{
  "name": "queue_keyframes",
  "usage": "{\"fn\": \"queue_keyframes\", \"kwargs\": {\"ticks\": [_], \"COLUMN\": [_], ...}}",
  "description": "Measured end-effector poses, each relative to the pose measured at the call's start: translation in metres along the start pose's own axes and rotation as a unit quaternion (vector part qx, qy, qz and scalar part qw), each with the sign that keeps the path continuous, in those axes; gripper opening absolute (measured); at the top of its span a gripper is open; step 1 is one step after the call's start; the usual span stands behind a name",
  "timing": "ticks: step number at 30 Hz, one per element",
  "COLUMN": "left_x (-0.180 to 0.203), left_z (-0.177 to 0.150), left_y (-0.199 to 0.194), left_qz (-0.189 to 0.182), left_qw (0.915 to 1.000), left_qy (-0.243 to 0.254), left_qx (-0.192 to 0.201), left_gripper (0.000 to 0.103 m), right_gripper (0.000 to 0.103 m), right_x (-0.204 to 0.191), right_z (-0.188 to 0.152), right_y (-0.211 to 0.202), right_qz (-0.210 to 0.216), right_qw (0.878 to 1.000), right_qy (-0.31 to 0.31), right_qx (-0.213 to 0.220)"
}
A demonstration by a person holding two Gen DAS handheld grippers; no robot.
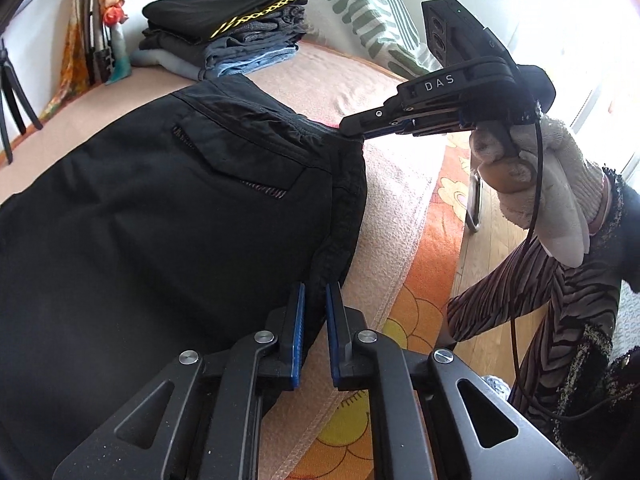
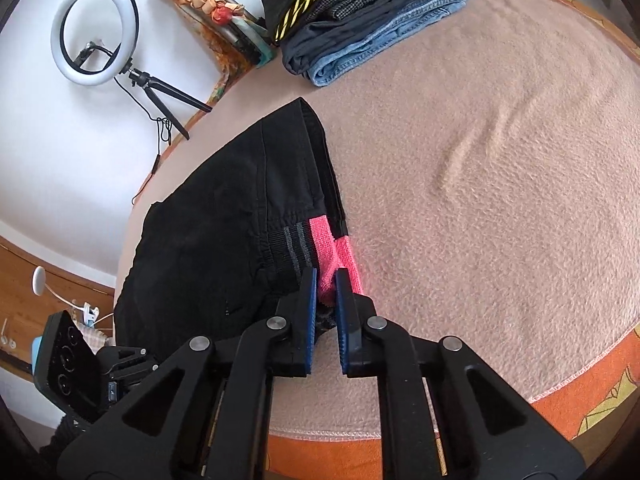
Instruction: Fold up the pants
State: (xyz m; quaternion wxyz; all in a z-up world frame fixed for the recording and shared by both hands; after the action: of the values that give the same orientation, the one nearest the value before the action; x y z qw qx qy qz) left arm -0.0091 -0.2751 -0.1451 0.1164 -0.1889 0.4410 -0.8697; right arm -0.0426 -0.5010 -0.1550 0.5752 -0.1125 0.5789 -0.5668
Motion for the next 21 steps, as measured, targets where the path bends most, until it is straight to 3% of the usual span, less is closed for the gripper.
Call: {"fn": "queue_keyframes", "kwargs": {"ticks": [1,3,4,5,10,12,13,14,15,16,19,21], "left_x": [-0.002,-0.004,-0.006,-0.006,-0.006,-0.005,-0.006,-0.006,-0.006,-0.006,-0.006,-0.008], "left_z": [0.0,-0.002,-0.002,-0.002,-0.006,-0.008,-0.009,-0.009,-0.009,-0.01,-0.011,-0.01], "left_y": [-0.001,0.0,0.002,0.002,0.001,0.0,0.0,0.0,-0.001,-0.001,-0.004,-0.007], "left_qz": [-0.004,-0.012,-0.014,-0.016,-0.016,-0.017,-0.018,-0.019,-0.019,-0.017,-0.021,-0.029], "left_qw": [1.0,0.9998,0.9998,0.9997,0.9996,0.9996,0.9995,0.9995,0.9995,0.9995,0.9994,0.9989], "left_qy": [-0.004,-0.013,-0.017,-0.02,-0.024,-0.023,-0.024,-0.025,-0.026,-0.025,-0.026,-0.034], "left_qx": [0.0,-0.001,0.0,0.002,0.004,0.006,0.006,0.007,0.008,0.008,0.011,0.014], "left_gripper": [0.009,0.009,0.009,0.009,0.008,0.008,0.008,0.009,0.009,0.008,0.008,0.009], "right_gripper": [0.016,0.037,0.055,0.066,0.075,0.068,0.058,0.041,0.038,0.027,0.022,0.021], "right_x": [-0.002,-0.004,-0.005,-0.005,-0.006,-0.009,-0.01,-0.012,-0.013,-0.014,-0.025,-0.041], "right_z": [0.0,-0.003,-0.005,-0.008,-0.015,-0.015,-0.016,-0.017,-0.018,-0.018,-0.02,-0.024], "right_y": [-0.001,-0.005,-0.005,-0.005,0.004,0.008,0.011,0.011,0.012,0.009,-0.011,-0.027], "right_qz": [-0.006,-0.025,-0.03,-0.032,-0.033,0.005,0.009,0.001,-0.003,0.003,0.02,0.01], "right_qw": [1.0,1.0,1.0,0.999,0.999,1.0,1.0,1.0,1.0,1.0,0.998,0.997], "right_qy": [-0.003,-0.008,-0.008,-0.007,-0.001,0.011,0.021,0.022,0.021,0.024,0.009,-0.024], "right_qx": [0.001,0.004,0.005,0.008,0.011,0.004,0.001,0.009,0.012,0.019,0.052,0.077]}}
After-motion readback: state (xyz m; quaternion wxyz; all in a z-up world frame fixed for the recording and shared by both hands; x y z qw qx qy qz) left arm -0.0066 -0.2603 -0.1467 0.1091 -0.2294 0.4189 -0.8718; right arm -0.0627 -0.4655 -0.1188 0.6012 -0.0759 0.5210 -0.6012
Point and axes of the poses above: each gripper's, at about its wrist camera, not at the fingertips, and y roughly the way its jaws point, x to its right, z to its top, the point moved 1 cm from there along y, roughly the way its jaws point, and after that the axes turned 2 degrees about -x, right-handed, at the moved point
